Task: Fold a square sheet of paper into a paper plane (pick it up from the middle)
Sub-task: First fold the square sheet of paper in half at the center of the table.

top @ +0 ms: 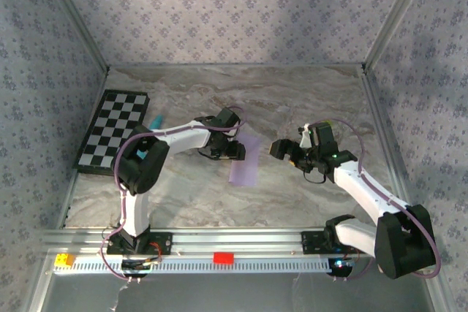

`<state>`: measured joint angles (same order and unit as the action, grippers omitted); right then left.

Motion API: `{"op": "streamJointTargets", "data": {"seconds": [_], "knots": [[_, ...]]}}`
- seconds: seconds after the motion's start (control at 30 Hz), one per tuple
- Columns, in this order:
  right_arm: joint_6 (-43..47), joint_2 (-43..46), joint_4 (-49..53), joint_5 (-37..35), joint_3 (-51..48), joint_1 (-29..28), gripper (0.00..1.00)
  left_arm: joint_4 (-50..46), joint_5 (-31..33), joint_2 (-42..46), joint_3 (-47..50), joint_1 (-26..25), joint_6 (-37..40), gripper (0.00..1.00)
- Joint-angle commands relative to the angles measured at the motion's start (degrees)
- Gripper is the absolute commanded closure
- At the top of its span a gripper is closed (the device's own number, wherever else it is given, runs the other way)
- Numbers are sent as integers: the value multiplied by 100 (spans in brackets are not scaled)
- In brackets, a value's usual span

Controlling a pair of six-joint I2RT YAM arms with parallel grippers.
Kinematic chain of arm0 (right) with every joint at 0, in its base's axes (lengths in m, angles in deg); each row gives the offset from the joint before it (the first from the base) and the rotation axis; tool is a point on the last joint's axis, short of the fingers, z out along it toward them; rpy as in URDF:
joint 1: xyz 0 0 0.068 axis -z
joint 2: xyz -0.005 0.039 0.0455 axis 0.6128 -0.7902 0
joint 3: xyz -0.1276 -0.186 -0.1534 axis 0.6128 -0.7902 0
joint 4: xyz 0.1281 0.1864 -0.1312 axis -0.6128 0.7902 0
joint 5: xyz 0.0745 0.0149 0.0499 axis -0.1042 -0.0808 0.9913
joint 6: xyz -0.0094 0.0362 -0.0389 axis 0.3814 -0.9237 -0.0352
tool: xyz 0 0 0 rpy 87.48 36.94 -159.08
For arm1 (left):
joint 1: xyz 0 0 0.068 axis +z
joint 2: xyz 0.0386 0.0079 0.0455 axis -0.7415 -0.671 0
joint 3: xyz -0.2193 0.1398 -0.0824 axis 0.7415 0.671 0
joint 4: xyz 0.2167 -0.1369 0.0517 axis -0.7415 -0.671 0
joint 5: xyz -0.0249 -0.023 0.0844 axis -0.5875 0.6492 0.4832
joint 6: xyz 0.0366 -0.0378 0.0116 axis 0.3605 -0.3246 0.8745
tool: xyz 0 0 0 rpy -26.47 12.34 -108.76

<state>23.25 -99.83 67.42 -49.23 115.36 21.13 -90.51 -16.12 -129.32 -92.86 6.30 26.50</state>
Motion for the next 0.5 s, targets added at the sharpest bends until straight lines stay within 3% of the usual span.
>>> {"op": "streamJointTargets", "data": {"seconds": [0.0,0.47], "knots": [[-36,22,95,-76,8,-45,2,-49,277,-347,-46,-41,171,44],[-63,4,91,-84,-3,-45,2,-92,334,-437,-115,-67,234,43]]}}
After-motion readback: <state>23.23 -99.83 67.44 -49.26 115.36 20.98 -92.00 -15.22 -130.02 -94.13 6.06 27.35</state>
